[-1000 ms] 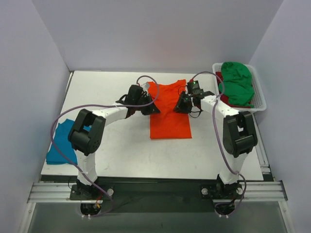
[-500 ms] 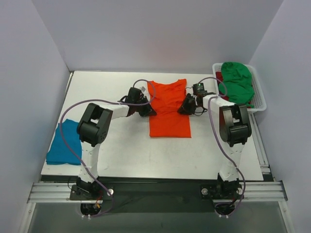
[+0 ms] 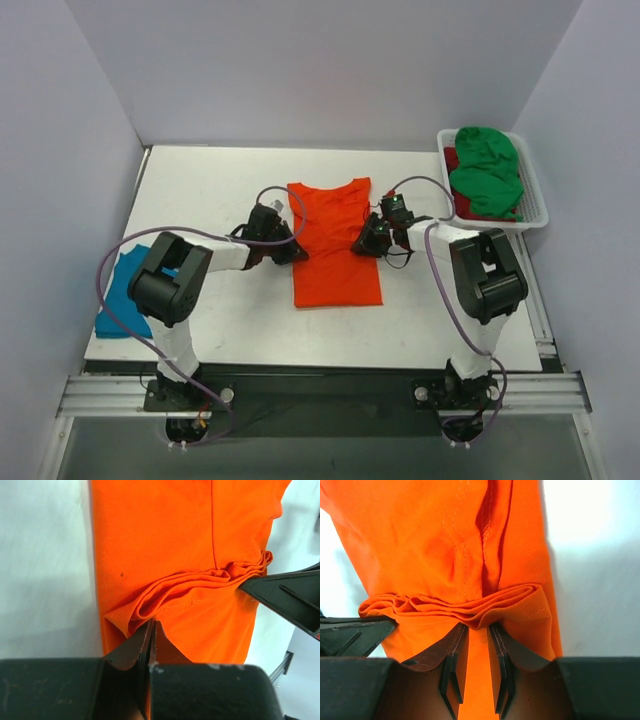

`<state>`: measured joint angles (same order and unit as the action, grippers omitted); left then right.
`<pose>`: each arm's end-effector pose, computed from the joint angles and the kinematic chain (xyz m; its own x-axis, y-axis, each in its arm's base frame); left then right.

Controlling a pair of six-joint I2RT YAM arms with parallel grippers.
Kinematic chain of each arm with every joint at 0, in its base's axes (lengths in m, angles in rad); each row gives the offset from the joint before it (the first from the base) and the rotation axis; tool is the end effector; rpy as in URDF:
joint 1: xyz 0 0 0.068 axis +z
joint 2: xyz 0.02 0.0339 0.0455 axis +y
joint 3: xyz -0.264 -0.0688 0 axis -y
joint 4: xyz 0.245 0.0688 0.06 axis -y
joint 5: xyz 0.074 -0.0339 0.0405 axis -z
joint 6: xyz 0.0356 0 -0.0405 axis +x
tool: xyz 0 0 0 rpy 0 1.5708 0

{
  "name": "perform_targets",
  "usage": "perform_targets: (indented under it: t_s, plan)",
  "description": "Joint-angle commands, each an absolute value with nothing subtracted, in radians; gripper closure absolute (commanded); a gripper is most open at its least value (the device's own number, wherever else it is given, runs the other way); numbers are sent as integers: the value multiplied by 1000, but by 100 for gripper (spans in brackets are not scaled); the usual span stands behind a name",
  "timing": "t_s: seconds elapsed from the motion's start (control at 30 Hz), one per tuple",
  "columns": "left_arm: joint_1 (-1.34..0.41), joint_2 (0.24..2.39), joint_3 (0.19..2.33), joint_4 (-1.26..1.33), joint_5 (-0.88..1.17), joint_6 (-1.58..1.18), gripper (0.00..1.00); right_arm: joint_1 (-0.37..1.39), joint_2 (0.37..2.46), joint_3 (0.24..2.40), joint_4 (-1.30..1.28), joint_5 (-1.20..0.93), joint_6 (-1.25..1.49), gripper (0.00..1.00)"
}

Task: Fold and stack the t-shirts
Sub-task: Fold the folded rectangular tshirt in 1/3 of the way

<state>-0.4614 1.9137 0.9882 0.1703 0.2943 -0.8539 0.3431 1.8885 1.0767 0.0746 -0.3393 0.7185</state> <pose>0.3381 -0.1796 0.1284 -0.8670 -0.3746 -0.3285 -0.0585 0.7313 -0.6795 0.3673 0.1438 0.1555 -0.8381 0.3597 -0.4101 0.0032 0.7550 0.6558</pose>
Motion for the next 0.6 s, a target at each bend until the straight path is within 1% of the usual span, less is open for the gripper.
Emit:
perform_targets:
  t_s: [0.0,0.17,0.27,0.43,0.5,0.57]
  plan:
    - [-480,1795,852,135,219,-831,100,390,1837,931,36,-296,776,76]
    - [-482,1646,715,117,186,-813,100,420,1720,758,124,-324,818,76]
    - [-477,1566,678,94,189,-790,100,414,1678,736,112,-327,804,75]
    - [-457,1462,725,-46,186,-733,100,402,1520,716,46,-328,779,73]
    - [-459,1407,742,-84,195,-713,100,385,1439,703,9,-337,775,69]
    - [-462,1370,730,-112,222,-713,97,371,1363,692,-11,-354,775,66]
